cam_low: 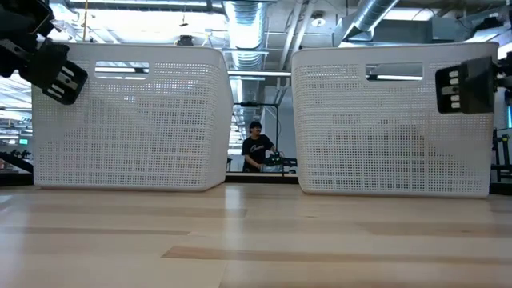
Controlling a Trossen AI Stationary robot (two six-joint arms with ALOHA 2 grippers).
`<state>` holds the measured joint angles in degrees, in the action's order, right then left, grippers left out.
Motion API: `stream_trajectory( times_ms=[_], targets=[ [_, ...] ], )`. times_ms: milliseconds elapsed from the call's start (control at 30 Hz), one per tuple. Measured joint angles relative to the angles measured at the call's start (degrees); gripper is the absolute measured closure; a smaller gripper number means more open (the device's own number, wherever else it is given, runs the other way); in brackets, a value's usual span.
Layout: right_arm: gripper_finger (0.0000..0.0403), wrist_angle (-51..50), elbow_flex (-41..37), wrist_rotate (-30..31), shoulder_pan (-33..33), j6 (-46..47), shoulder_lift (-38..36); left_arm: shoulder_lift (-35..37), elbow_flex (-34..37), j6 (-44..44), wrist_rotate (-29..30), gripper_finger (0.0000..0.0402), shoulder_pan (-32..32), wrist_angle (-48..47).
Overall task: Sort clothes
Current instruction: Return to home position
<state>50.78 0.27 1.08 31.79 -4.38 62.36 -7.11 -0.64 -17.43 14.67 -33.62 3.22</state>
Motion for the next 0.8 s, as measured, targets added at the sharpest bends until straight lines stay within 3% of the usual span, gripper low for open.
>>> stream_trajectory(
  times_ms=[200, 533, 800],
  targets=[
    [0.0113, -13.70, 0.02, -0.16, 0.01, -0.49, -11.53, -0.02, 0.00, 1.88, 3.18, 0.0247, -0.01, 0.40],
    [0.0113, -35.19, 0.04, -0.34, 0.01, -0.42, -33.72, -0.02, 0.00, 2.32, 3.58, 0.0247, -0.01, 0.42],
    [0.0113, -46.56, 0.04, 0.49, -0.46, 0.25, -46.97, -0.02, 0.00, 5.24, 3.88, 0.0247, -0.01, 0.42]
  ],
)
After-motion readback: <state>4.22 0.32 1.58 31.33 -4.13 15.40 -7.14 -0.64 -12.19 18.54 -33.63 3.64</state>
